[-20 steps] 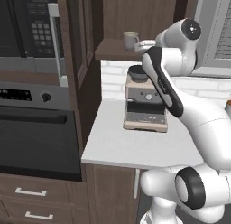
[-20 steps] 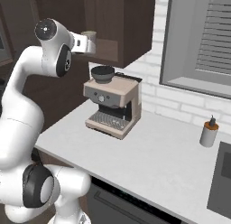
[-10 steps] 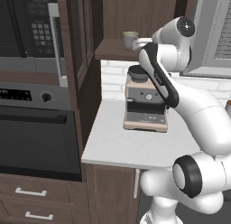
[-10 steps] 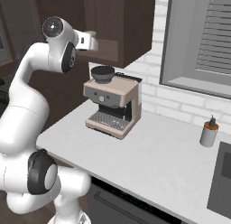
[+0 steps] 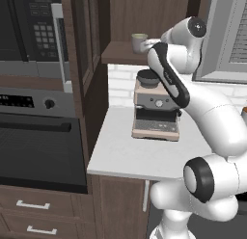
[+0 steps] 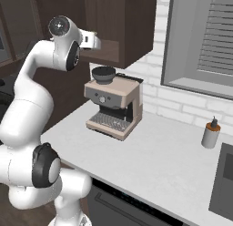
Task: Gather all objects into one cabinet and sort the glasses and bowls to opposite sides.
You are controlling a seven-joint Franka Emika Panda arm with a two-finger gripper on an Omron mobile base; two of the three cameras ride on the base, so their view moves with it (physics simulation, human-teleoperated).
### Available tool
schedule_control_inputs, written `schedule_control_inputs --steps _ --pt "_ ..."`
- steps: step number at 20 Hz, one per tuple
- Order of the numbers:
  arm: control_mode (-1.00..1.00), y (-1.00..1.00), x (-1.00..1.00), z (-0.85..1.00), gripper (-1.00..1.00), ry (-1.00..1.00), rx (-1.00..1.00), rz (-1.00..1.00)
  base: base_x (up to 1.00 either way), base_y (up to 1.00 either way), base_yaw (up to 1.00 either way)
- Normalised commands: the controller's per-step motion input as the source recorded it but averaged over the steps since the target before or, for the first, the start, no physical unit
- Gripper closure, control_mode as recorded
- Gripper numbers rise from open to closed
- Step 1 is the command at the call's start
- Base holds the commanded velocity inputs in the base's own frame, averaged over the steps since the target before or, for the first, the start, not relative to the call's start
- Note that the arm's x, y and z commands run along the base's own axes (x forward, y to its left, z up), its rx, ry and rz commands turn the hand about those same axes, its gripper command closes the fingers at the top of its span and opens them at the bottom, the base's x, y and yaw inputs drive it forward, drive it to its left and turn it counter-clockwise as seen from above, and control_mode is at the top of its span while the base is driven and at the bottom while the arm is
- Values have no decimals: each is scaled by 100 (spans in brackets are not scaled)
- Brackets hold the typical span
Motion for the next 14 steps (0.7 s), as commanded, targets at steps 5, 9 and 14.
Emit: schedule_control_inputs --steps 5,9,14 --pt "-100 0 30 0 -100 0 0 1 0 0 0" --pt "-100 0 37 0 -100 0 0 0 0 0 0" --pt "-100 0 41 0 -100 0 -2 0 0 0 0"
